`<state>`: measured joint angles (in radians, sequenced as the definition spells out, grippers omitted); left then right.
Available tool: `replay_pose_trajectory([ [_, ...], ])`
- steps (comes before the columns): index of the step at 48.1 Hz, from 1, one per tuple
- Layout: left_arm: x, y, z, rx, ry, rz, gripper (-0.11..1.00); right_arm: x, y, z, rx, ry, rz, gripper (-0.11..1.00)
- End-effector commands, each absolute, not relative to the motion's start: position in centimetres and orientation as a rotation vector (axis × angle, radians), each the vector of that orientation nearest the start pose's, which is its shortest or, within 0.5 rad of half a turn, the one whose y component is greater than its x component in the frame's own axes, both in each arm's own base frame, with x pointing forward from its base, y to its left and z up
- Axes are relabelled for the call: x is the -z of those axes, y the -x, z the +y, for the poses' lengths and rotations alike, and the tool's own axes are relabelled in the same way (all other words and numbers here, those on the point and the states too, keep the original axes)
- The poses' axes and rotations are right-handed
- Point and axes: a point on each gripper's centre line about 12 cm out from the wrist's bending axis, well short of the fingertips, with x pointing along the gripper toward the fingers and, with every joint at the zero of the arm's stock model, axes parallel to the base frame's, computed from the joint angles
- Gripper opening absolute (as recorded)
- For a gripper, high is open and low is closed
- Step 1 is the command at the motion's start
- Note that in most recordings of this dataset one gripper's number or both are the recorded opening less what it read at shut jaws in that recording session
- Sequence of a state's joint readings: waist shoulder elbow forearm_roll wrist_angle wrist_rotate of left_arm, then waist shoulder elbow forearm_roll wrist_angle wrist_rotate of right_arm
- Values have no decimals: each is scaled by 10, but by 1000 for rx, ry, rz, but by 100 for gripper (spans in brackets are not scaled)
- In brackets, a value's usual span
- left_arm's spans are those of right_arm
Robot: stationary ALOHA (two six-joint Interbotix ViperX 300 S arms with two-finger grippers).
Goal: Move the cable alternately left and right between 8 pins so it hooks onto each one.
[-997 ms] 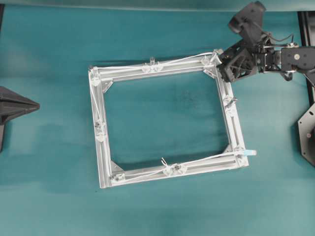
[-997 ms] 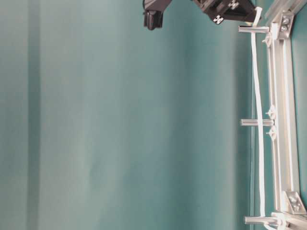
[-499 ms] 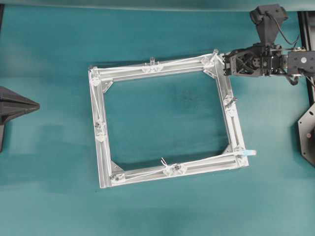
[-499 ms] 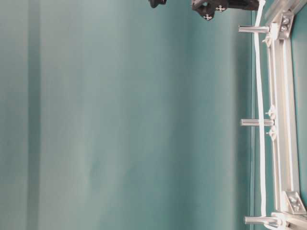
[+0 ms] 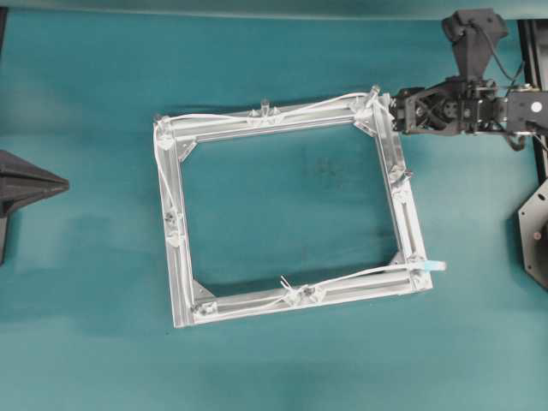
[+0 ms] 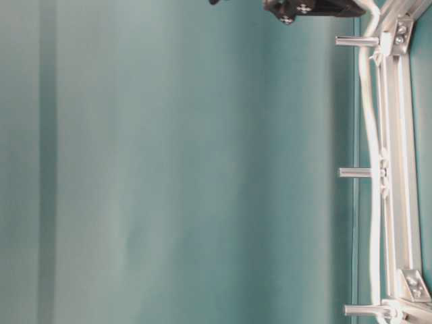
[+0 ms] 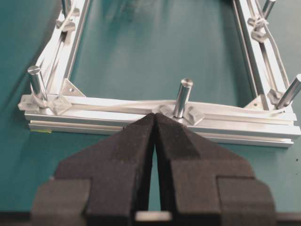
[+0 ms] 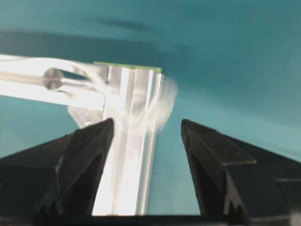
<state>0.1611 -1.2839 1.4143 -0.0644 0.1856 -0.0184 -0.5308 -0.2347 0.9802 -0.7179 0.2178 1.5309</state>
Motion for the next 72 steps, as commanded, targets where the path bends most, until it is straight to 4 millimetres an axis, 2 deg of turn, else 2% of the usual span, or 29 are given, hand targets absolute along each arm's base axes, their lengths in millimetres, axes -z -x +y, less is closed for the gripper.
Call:
replay_pose_trajectory([
  [1, -200, -139, 21, -159, 111, 292, 0, -149, -230, -153, 959, -927, 555, 64],
  [15, -199, -139, 21, -160, 111, 293, 0, -159, -201, -135, 940, -939, 491, 64],
  [26, -199, -139, 21, -159, 111, 293, 0, -180, -178, -122, 891, -916, 369, 64],
  [36, -199, -139, 21, -159, 111, 293, 0, -201, -150, -106, 824, -881, 201, 64],
  [42, -199, -139, 21, -159, 109, 293, 0, -209, -140, -94, 747, -847, 121, 64],
  [52, -199, -139, 21, -159, 109, 293, 0, -207, -149, -71, 591, -798, 168, 64],
  [61, -200, -139, 21, -159, 111, 292, 0, -212, -161, -46, 393, -584, 239, 64],
  [72, -199, -139, 21, -159, 111, 293, 0, -226, -158, -32, 271, -392, 201, 64],
])
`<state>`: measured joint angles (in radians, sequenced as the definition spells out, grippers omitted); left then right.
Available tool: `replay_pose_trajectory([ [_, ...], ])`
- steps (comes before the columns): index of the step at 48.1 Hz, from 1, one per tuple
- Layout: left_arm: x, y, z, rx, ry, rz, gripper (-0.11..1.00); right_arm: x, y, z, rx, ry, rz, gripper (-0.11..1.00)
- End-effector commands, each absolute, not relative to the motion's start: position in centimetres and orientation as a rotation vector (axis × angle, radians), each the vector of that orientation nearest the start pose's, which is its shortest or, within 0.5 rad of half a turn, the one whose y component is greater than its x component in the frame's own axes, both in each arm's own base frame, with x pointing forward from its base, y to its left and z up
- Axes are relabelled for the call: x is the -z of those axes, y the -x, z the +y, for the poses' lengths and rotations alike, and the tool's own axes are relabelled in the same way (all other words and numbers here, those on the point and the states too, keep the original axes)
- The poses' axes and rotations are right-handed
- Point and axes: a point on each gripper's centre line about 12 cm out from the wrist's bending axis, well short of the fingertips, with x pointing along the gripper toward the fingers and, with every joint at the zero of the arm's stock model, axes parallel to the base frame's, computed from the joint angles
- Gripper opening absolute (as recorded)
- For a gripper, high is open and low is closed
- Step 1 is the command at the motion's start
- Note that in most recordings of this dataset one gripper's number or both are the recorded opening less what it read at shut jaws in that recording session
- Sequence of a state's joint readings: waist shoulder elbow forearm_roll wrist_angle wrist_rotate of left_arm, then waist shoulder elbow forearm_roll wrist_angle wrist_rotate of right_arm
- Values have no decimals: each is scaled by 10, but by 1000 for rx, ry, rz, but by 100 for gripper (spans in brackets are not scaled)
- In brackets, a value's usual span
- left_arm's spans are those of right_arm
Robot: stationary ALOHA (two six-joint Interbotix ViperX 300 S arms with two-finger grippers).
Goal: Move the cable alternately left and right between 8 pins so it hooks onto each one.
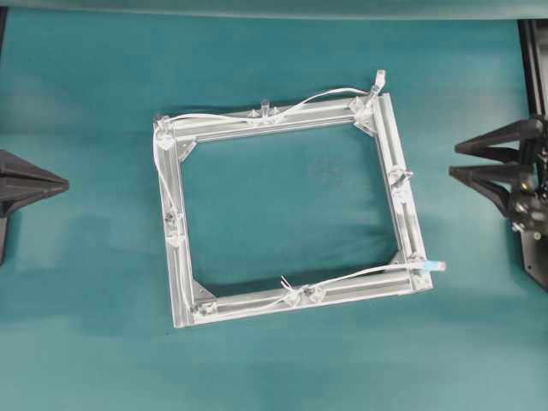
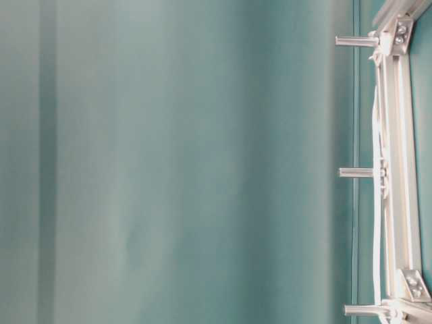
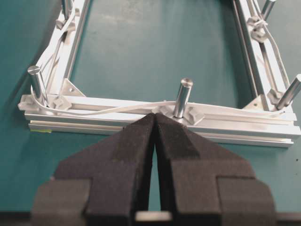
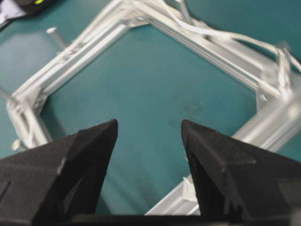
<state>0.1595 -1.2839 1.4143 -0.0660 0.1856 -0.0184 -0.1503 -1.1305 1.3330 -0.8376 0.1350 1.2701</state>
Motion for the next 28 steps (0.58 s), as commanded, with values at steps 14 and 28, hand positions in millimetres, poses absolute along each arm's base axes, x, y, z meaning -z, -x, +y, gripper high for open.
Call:
replay_pose_trajectory([
  [14, -199, -139, 21, -159, 111, 293, 0, -225, -145, -23, 187, -177, 153, 64],
  [28, -200, -139, 21, -159, 111, 292, 0, -212, -145, -16, 126, -164, 165, 64],
])
